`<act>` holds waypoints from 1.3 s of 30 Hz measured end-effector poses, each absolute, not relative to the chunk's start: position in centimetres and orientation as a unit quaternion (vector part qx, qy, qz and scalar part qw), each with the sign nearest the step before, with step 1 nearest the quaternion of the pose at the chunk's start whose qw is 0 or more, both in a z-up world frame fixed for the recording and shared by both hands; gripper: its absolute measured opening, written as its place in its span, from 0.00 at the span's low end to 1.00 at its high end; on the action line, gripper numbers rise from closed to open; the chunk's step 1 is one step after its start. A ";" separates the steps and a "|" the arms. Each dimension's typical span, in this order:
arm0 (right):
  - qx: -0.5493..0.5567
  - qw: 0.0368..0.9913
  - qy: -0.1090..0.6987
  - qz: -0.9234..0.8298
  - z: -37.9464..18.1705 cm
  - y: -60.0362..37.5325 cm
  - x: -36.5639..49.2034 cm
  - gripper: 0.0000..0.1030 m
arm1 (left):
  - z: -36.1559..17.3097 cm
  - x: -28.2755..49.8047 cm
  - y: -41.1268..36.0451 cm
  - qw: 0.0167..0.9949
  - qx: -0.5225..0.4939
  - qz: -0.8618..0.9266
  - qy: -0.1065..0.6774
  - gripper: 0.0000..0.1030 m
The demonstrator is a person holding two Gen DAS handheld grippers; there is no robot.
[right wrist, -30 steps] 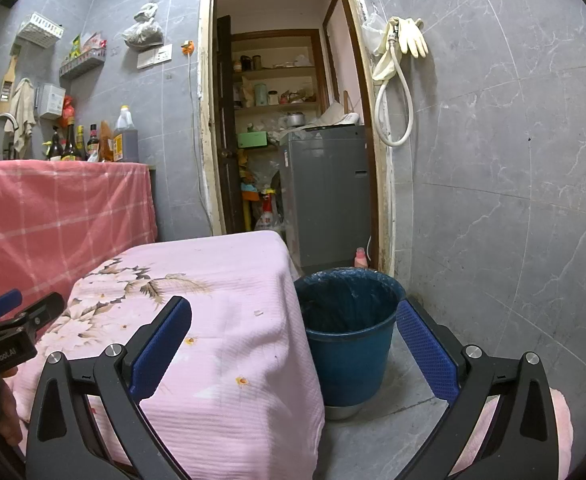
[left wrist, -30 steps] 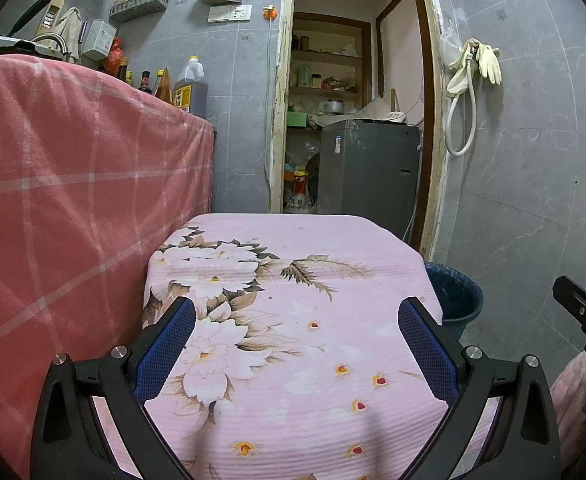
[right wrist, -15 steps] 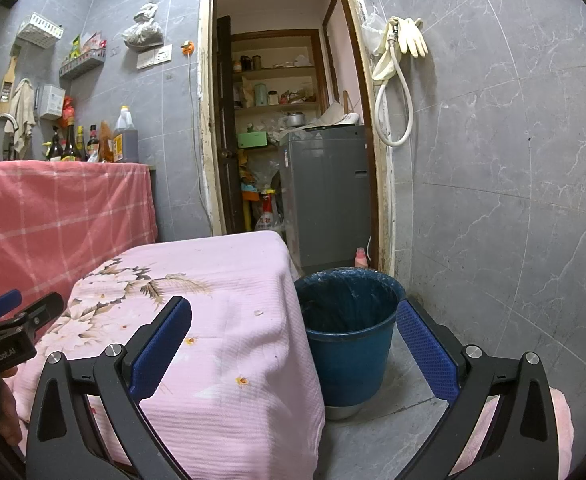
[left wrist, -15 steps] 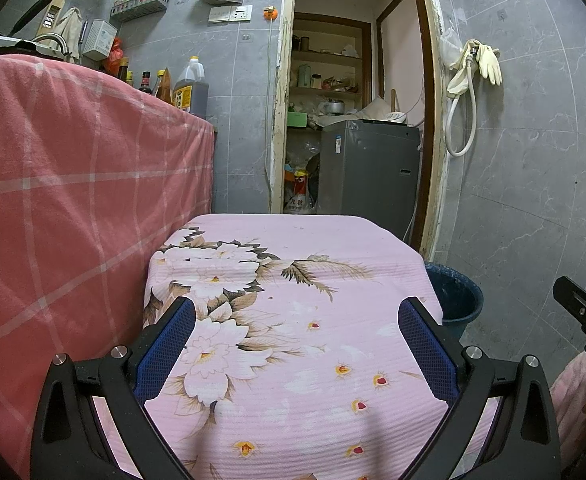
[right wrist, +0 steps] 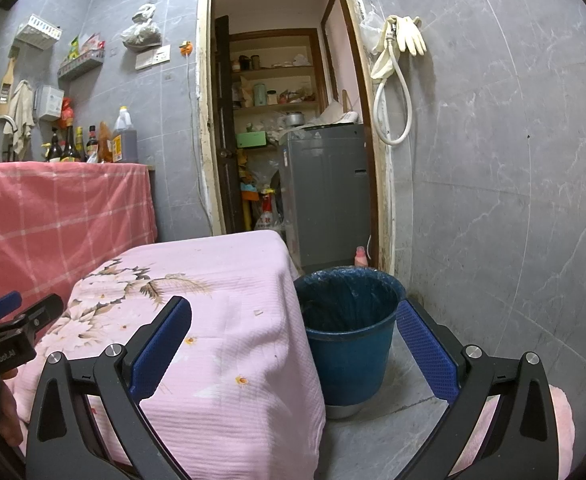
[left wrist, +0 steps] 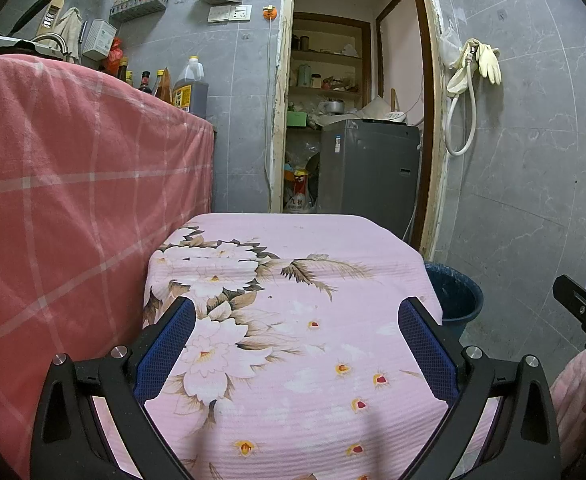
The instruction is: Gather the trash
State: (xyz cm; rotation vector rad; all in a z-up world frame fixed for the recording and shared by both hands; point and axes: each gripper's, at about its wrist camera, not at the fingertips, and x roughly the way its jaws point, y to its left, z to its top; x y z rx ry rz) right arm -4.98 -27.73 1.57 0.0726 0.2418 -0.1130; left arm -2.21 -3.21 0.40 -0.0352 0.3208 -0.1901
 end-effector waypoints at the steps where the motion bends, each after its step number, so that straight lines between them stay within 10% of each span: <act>1: 0.036 0.990 0.121 -0.056 1.6 -27.7 -5.0 1.00 | 0.4 -2.2 -3.3 0.983 -0.017 -0.094 0.159 0.96; 39: 0.036 0.990 0.120 -0.058 1.5 -27.5 -5.0 1.00 | -0.3 -1.8 -2.5 0.984 -0.008 -0.091 0.155 0.96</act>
